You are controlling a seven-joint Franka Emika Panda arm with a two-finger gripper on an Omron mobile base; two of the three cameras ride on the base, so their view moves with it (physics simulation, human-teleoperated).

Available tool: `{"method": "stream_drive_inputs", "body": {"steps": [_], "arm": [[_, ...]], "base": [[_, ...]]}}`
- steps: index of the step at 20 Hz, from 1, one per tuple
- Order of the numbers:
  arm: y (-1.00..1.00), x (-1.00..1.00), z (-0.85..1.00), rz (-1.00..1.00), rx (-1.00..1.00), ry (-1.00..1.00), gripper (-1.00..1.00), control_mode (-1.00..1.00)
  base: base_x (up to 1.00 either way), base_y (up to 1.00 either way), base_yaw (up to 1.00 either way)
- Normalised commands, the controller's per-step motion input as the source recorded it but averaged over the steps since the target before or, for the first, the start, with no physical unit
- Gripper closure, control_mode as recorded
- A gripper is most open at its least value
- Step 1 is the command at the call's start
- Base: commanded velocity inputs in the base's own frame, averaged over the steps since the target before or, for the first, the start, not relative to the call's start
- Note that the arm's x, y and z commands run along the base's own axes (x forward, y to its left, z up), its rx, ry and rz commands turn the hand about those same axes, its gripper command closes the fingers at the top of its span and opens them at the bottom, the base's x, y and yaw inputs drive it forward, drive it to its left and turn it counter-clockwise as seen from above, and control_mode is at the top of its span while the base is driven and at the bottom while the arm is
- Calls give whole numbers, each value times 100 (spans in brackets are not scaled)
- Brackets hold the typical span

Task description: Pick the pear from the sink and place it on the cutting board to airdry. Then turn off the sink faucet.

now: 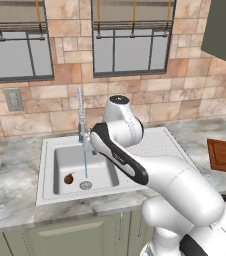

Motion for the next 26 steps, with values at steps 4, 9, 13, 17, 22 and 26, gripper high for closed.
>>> {"method": "stream_drive_inputs", "body": {"steps": [4, 9, 13, 17, 22, 26], "arm": [[15, 11, -21, 0, 0, 0, -100, -100], [9, 4, -23, 0, 0, 0, -100, -100], [6, 1, -21, 0, 0, 0, -100, -100], [7, 10, -23, 1, 0, 0, -100, -100], [12, 16, -24, 4, 0, 0, -100, -100], [16, 15, -25, 5, 0, 0, -100, -100]], "base": [[0, 0, 0], [0, 0, 0], [0, 0, 0], [0, 0, 0], [0, 0, 0], [0, 0, 0]]}}
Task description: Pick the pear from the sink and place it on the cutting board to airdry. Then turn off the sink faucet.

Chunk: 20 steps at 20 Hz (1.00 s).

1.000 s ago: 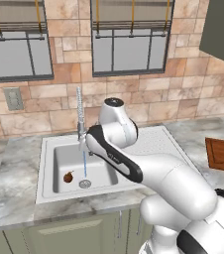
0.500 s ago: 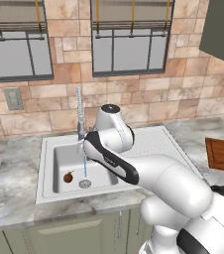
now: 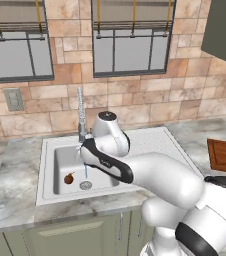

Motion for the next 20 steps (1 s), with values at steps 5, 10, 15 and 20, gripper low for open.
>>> {"method": "stream_drive_inputs", "body": {"steps": [5, 10, 15, 20], "arm": [[10, 10, -20, 4, 0, 0, -100, -100], [8, 11, -12, 3, 0, 0, -100, -100], [7, 14, -21, 1, 0, 0, -100, -100], [7, 12, -20, 1, 0, 0, -100, -100]], "base": [[0, 0, 0], [0, 0, 0], [0, 0, 0], [0, 0, 0]]}}
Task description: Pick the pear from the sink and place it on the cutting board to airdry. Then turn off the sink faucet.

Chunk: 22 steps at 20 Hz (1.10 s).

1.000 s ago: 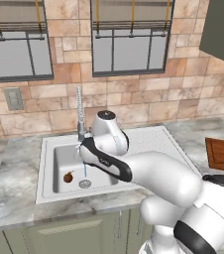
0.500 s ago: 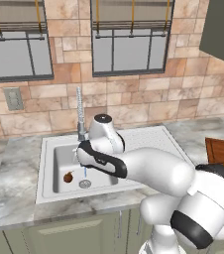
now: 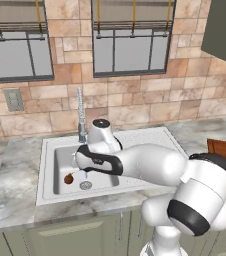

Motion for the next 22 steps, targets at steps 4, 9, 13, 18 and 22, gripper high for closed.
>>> {"method": "stream_drive_inputs", "body": {"steps": [4, 9, 13, 18, 22], "arm": [[10, 10, -15, 0, 0, 0, -100, -100], [16, 3, -9, 0, -2, 0, -100, -100], [11, 1, -10, 0, -2, 0, -100, -100], [2, 5, -9, 0, 0, 0, -100, -100], [0, 13, -11, 0, 0, 0, -100, -100]], "base": [[0, 0, 0], [0, 0, 0], [0, 0, 0], [0, 0, 0], [0, 0, 0]]}}
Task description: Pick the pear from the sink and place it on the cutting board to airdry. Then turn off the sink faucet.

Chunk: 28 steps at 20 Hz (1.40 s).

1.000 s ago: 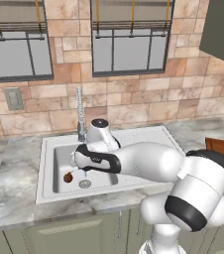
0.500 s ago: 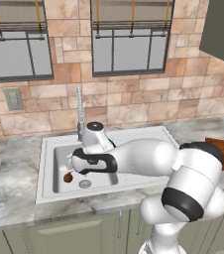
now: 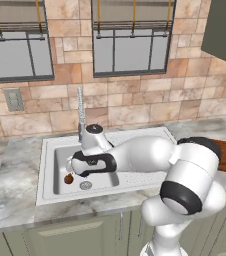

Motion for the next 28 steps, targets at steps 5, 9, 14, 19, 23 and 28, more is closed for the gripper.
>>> {"method": "stream_drive_inputs", "body": {"steps": [5, 9, 14, 19, 23, 28], "arm": [[1, 10, -14, 0, 0, 0, -100, -100], [8, 8, -12, 0, 0, 0, -100, -100], [5, 6, -8, 0, 0, 0, -100, -100], [5, 6, -9, 0, 0, 0, -100, -100], [6, 2, -9, 0, 0, 0, -100, -100], [5, 4, -9, 0, 0, 0, -100, -100]], "base": [[0, 0, 0], [0, 0, 0], [0, 0, 0], [0, 0, 0], [0, 0, 0], [0, 0, 0]]}}
